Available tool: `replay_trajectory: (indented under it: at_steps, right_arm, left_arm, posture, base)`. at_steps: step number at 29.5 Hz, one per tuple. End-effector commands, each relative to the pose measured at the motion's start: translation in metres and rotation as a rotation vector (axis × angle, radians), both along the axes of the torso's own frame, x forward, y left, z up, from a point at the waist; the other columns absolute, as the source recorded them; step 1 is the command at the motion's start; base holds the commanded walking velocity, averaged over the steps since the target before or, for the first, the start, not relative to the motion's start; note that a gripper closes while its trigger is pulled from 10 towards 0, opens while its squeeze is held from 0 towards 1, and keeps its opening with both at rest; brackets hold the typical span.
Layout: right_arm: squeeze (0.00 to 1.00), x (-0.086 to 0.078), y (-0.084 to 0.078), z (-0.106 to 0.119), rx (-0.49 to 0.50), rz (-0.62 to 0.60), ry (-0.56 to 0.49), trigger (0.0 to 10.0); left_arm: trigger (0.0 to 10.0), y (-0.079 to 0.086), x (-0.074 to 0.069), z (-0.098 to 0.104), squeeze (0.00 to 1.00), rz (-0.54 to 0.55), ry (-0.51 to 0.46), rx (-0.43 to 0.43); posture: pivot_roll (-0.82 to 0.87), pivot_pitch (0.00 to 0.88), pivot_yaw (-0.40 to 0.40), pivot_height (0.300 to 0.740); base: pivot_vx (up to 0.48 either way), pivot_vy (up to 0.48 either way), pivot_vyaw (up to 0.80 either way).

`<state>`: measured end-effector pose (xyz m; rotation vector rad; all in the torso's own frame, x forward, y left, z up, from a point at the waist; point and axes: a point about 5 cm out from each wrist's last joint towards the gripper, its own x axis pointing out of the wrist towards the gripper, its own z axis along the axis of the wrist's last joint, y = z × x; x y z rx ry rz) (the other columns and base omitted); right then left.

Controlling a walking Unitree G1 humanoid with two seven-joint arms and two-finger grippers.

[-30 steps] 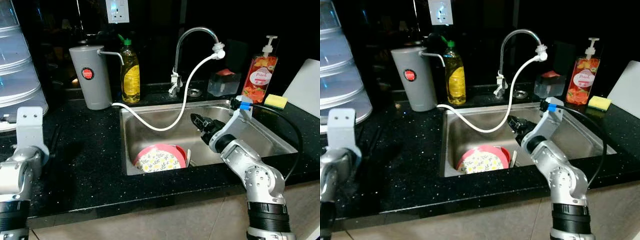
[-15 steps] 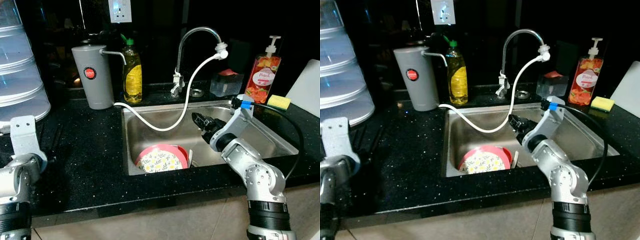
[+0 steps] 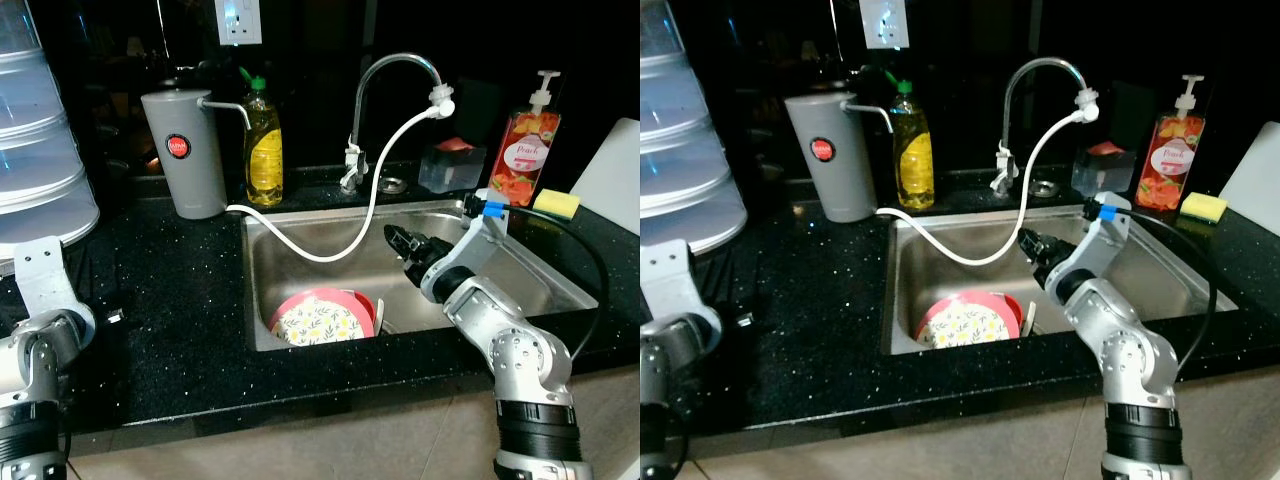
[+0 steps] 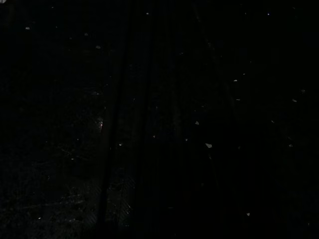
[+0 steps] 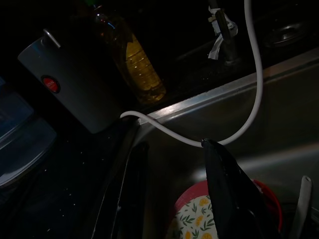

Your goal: Kitchen organization

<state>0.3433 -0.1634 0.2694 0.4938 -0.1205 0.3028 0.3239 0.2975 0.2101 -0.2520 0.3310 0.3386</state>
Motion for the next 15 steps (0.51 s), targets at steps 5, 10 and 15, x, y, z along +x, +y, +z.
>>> replay_trajectory:
  at_steps: [5, 10, 15]
  right_arm:
    - [0.0, 0.001, 0.0, 0.001, 0.004, 0.007, 0.004, 10.0]
    - [0.0, 0.002, 0.0, 0.001, 0.005, 0.007, 0.005, 10.0]
    - [0.0, 0.002, 0.0, 0.002, 0.006, 0.007, 0.005, 10.0]
  left_arm:
    - [0.0, -0.001, -0.001, -0.013, 0.0, 0.005, 0.049, -0.033]
    - [0.0, -0.003, 0.004, 0.006, 0.0, -0.009, -0.088, -0.033]
    - [10.0, -0.015, 0.008, 0.044, 0.0, -0.082, -0.276, 0.042]
  posture:
    - [-0.03, 0.049, 0.002, 0.74]
    - [-0.03, 0.049, 0.001, 0.74]
    - [-0.03, 0.053, 0.001, 0.74]
  base:
    - [0.0, 0.0, 0.0]
    - [0.0, 0.0, 0.0]
    - [0.0, 0.0, 0.0]
